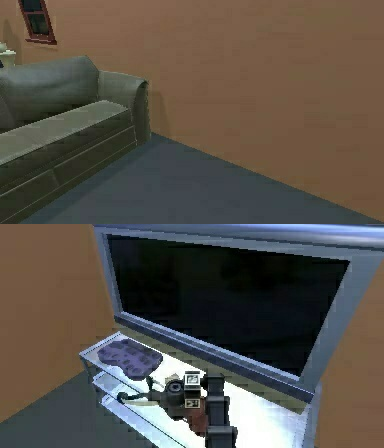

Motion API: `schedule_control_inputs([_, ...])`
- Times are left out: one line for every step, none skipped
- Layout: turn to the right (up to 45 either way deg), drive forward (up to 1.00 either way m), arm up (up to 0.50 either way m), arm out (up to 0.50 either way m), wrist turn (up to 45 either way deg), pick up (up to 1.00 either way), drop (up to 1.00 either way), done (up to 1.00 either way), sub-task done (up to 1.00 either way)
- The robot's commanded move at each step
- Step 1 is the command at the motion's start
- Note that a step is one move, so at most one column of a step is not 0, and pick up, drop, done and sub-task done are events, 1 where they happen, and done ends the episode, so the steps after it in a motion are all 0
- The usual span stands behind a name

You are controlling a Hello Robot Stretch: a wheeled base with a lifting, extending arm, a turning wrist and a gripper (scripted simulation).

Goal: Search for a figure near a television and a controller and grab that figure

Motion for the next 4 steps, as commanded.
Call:
schedule_control_inputs([0.0,0.00,0.00,0.00,45.0,0.00,0.00,0.00,0.00])
schedule_control_inputs([0.0,0.00,0.00,0.00,21.0,0.00,0.00,0.00,0.00])
schedule_control_inputs([0.0,0.00,-0.30,0.00,0.0,0.00,0.00,0.00,0.00])
schedule_control_inputs([0.0,0.00,0.00,0.00,0.0,1.00,0.00,0.00,0.00])
